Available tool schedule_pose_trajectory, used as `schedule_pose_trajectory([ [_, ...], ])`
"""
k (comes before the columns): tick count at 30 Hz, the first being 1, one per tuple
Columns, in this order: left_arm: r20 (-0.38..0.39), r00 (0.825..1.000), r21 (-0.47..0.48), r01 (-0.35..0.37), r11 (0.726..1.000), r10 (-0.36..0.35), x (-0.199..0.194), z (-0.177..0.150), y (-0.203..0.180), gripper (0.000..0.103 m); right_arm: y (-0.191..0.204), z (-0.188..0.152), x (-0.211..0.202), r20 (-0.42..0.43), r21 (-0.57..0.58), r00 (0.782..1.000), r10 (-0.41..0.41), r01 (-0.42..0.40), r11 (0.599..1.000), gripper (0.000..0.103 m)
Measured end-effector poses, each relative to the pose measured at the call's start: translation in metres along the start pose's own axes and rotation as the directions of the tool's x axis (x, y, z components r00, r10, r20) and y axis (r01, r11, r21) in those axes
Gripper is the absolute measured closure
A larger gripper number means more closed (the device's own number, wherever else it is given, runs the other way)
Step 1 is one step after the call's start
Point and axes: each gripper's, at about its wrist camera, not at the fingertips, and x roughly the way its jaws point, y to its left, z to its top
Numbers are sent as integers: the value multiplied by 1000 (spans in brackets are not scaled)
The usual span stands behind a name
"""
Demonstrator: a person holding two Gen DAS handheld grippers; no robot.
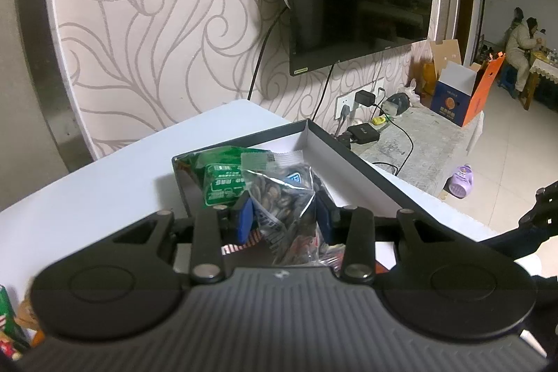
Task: Organize snacks
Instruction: 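Carry the nut bag and orange candy over the white box with both tools, then lower the nut bag into the box and open the left gripper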
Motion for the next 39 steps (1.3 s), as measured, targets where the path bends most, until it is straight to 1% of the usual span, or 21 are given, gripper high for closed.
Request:
schedule_pose_trajectory([
  [13, 4, 1000, -5, -20, 1000, 20, -5, -4, -4, 62, 0, 1, 4, -2, -9, 1000, -4, 4, 1000, 60],
  [22, 5, 999, -24, -53, 998, 53, -8, -6, -2, 62, -2, 3, 9, -12, -38, 1000, 18, -18, 999, 60],
  [31, 4, 998, -41, -65, 997, 66, -4, -7, -3, 61, -5, 6, 17, -23, -55, 999, 35, -37, 998, 60],
  [39, 2, 998, -39, -63, 997, 63, -3, -6, -5, 61, -4, 6, 16, -29, -61, 998, 47, -49, 997, 60],
])
